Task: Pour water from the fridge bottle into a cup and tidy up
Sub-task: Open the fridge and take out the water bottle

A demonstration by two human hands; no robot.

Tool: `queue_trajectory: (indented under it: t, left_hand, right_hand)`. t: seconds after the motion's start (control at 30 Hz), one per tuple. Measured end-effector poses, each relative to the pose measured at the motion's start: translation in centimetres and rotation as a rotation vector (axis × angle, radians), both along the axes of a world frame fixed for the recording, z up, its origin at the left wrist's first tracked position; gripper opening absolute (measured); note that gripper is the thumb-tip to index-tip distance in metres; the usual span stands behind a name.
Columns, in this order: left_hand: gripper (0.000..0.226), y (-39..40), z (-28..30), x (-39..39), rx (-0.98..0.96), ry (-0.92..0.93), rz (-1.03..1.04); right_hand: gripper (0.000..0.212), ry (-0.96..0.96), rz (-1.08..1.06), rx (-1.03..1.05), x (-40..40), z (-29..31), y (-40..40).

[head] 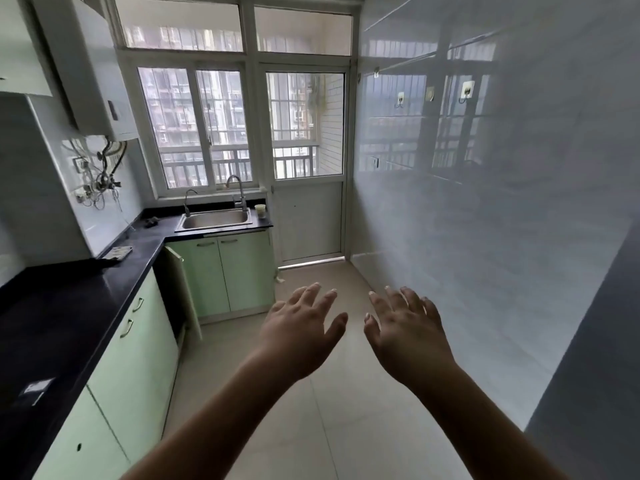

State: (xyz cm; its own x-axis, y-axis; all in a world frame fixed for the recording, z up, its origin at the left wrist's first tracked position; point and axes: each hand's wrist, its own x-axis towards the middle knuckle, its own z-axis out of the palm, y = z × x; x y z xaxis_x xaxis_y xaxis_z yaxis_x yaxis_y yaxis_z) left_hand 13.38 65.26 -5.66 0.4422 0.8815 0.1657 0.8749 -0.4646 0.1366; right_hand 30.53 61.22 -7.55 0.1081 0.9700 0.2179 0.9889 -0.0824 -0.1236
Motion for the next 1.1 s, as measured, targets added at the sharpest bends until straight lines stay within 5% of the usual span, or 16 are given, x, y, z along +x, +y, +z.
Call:
queue_trajectory:
  t: [0.3, 0.57, 1.1]
  left_hand:
    - [0.064, 12.0, -0.9, 1.2, 0.000, 0.013, -0.059]
    - [0.065, 23.6, -1.3, 1.5, 0.020, 0.043, -0.225]
    - [0.070, 31.8, -3.7, 19.6, 0.045, 0.040, -0.707]
  right_hand:
    - [0.095, -0.011, -0.087, -0.026, 1.8, -1.7, 10.2]
    - [0.056, 0.015, -0.197, -0.078, 1.1, -1.2, 19.9]
    - [0.055, 0.051, -0.660, -0.097, 14.6, -3.1, 20.5]
